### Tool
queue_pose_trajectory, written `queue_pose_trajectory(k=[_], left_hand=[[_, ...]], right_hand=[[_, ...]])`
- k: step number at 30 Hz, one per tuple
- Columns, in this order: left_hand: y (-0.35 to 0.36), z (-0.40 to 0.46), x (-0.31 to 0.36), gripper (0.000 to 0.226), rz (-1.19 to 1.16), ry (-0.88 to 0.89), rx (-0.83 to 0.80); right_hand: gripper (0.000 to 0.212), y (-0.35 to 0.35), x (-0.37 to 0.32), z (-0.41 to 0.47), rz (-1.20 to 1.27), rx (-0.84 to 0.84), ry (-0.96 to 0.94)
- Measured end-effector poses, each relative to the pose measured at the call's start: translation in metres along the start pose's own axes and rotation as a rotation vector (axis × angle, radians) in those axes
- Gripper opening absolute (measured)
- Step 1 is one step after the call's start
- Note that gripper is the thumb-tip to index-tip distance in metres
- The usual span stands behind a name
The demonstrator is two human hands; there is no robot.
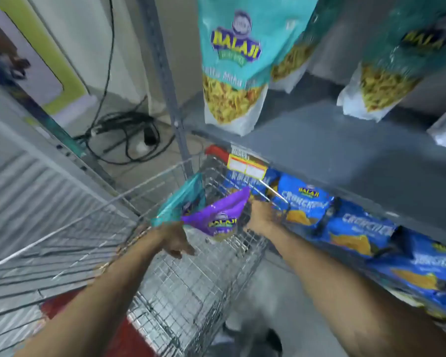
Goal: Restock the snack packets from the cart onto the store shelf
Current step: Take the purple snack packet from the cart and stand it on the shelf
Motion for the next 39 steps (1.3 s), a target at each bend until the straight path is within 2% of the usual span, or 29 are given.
queue_pose_trajectory(k=[1, 3, 4, 5, 7, 8, 9, 11, 13, 15, 16, 19, 25, 28, 30, 32, 34, 39], left_hand=[[0.013, 0.013, -0.002, 0.036, -0.108, 0.035, -0.025], [0.029, 0.031, 0.004, 0.073, -0.492, 0.142, 0.053], [0.032, 0.039, 0.011, 0.072, -0.645, 0.227, 0.147], [0.034, 0.041, 0.018, 0.061, -0.777, 0.278, 0.263], [0.037, 0.042, 0.027, 0.039, -0.924, 0.269, 0.425], [0.038, 0.043, 0.028, 0.033, -0.959, 0.251, 0.488], [0.039, 0.044, 0.028, 0.032, -0.997, 0.242, 0.538], [0.044, 0.052, 0.019, 0.049, -1.065, 0.193, 0.619], [0.04, 0.049, 0.014, 0.049, -1.057, 0.175, 0.69], [0.024, 0.031, 0.02, 0.032, -1.049, 0.238, 0.735], [0.011, 0.011, 0.027, 0.027, -1.038, 0.297, 0.767], [-0.025, -0.049, 0.055, 0.004, -1.049, 0.548, 0.782], [-0.093, -0.182, 0.159, 0.029, -0.942, 1.014, 0.745], [-0.108, -0.222, 0.224, 0.024, -0.812, 1.127, 0.713], [-0.114, -0.237, 0.268, 0.016, -0.785, 1.185, 0.72], [-0.115, -0.241, 0.311, 0.022, -0.784, 1.233, 0.722], [-0.109, -0.238, 0.355, 0.021, -0.781, 1.265, 0.718], [-0.085, -0.216, 0.466, 0.015, -0.799, 1.3, 0.642]], right_hand=[[0.064, 0.016, 0.01, 0.022, 0.137, -0.015, 0.022], [0.079, 0.049, 0.027, 0.061, 0.339, -0.105, -0.04], [0.077, 0.062, 0.03, 0.078, 0.402, -0.131, -0.066], [0.066, 0.064, 0.026, 0.081, 0.466, -0.143, -0.083], [0.042, 0.054, 0.005, 0.067, 0.604, -0.158, -0.099], [0.04, 0.046, -0.001, 0.062, 0.64, -0.14, -0.107], [0.041, 0.046, -0.002, 0.063, 0.64, -0.13, -0.105], [0.036, 0.044, -0.003, 0.063, 0.649, -0.076, -0.131], [0.032, 0.034, -0.005, 0.052, 0.64, 0.005, -0.139], [0.019, 0.012, -0.01, 0.034, 0.724, 0.105, -0.178], [0.014, -0.002, -0.011, 0.022, 0.759, 0.145, -0.191], [0.021, -0.052, -0.012, -0.025, 0.851, 0.238, -0.279], [0.036, -0.163, 0.021, -0.128, 1.103, 0.408, -0.397], [0.057, -0.216, 0.058, -0.165, 1.176, 0.514, -0.442], [0.062, -0.248, 0.088, -0.186, 1.179, 0.595, -0.446], [0.065, -0.273, 0.124, -0.202, 1.168, 0.697, -0.425], [0.056, -0.294, 0.16, -0.215, 1.153, 0.803, -0.392], [0.014, -0.336, 0.257, -0.236, 1.12, 0.968, -0.281]])
Point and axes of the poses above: each hand's wrist, its own z-axis towards the middle knuckle, its own y-axis out of the palm, x = y × z, the point moved 5 cm from there along z, towards the middle knuckle
